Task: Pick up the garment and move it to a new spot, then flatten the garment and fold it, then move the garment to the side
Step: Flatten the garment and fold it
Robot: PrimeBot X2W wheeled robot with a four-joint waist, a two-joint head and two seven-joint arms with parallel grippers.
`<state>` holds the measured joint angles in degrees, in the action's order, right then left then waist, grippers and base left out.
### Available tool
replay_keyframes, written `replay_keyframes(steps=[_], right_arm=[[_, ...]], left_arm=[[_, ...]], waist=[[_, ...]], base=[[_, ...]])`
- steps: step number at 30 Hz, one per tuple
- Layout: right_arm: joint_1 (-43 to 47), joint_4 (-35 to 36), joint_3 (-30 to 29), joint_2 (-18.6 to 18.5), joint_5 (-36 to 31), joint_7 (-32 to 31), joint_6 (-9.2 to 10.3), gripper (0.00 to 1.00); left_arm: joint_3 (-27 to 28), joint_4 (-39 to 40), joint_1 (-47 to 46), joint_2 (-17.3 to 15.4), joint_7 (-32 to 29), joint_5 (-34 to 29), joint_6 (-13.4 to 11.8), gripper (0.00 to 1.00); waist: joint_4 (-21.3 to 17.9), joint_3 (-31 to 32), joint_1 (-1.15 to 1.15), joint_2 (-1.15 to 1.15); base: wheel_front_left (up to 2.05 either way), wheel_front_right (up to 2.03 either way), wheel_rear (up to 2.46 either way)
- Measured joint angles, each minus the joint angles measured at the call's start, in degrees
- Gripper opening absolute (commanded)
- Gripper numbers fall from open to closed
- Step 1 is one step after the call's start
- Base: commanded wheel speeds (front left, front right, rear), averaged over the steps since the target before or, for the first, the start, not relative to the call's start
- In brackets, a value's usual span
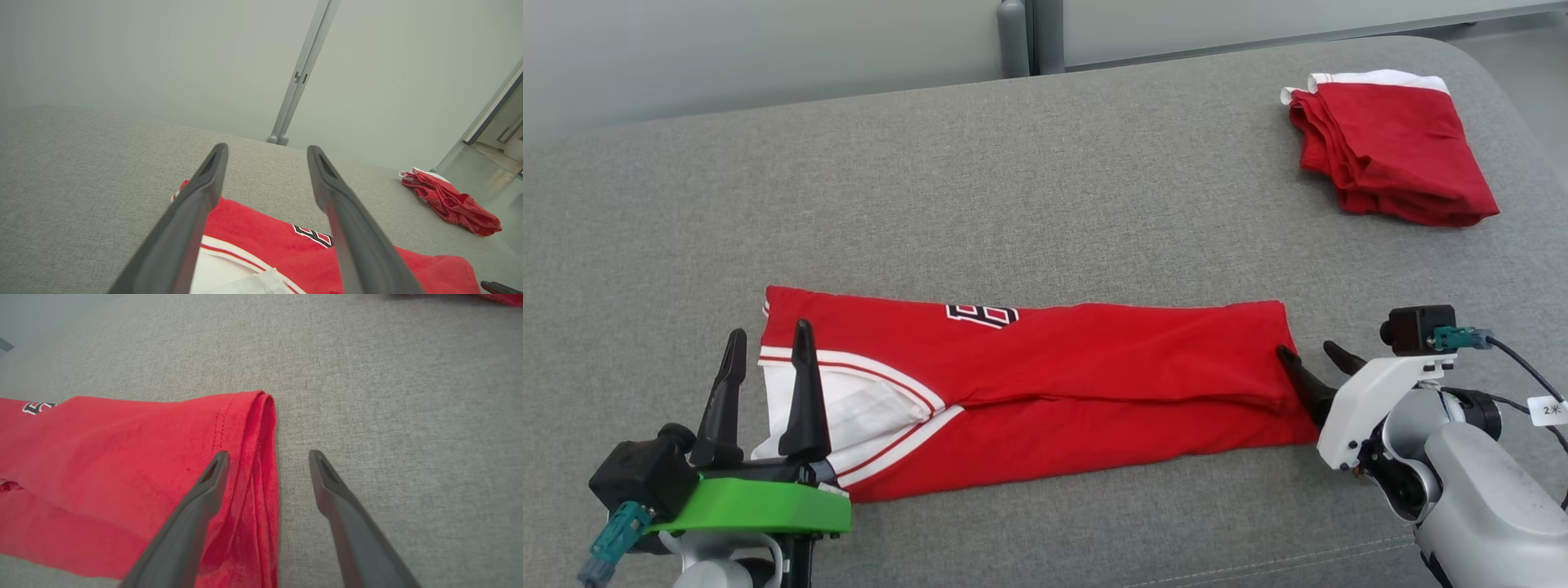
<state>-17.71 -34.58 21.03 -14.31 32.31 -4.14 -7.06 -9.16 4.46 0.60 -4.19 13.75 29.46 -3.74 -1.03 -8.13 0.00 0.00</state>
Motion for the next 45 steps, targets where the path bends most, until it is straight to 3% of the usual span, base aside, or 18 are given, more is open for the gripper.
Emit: replay_keyframes(steps=[16,17,19,21,23,33,45], right_arm=[[-2.7,-4.3,3.1,0.8,4.2,-2.6,0.0,0.98],[-3.0,-4.3,3.4,1.0,4.5,-2.8,0.0,0.85],[-3.5,-4.4,4.1,1.3,4.9,-2.8,0.0,0.45],[-3.8,-4.5,4.9,1.4,5.3,-2.8,0.0,0.29],[-4.1,-4.6,5.5,1.3,5.4,-2.8,0.0,0.0],[-6.4,-4.4,8.1,-1.3,5.8,-1.5,-0.08,0.0],[-9.4,-4.4,7.1,-11.0,6.7,-0.7,-0.08,0.0]], left_arm=[[0.4,0.0,0.3,0.1,0.0,-1.0,-0.9,1.0],[0.4,0.0,0.3,0.1,0.0,-1.0,-1.1,1.0],[0.6,0.0,0.4,0.2,0.0,-1.0,-1.1,1.0],[0.7,0.0,0.4,0.2,0.0,-1.0,-1.1,1.0],[0.8,0.0,0.5,0.3,0.0,-1.0,-1.1,1.0],[1.7,-0.1,1.6,0.4,0.2,-1.0,-1.5,1.0],[1.8,0.4,2.1,0.5,0.2,-1.0,-1.8,1.0]], waist=[[1.1,-0.7,0.0,0.0],[1.1,-0.7,0.0,0.0],[1.3,-0.7,0.0,0.0],[1.5,-0.6,0.0,0.0],[1.6,-0.5,0.0,0.0],[1.0,0.5,0.0,0.0],[-1.1,1.2,0.0,0.0]], base=[[0.0,0.0,0.0],[0.0,0.0,0.0],[0.0,0.0,0.0],[0.0,0.0,0.0],[0.0,0.0,0.0],[0.0,0.0,0.0],[0.0,0.0,0.0]])
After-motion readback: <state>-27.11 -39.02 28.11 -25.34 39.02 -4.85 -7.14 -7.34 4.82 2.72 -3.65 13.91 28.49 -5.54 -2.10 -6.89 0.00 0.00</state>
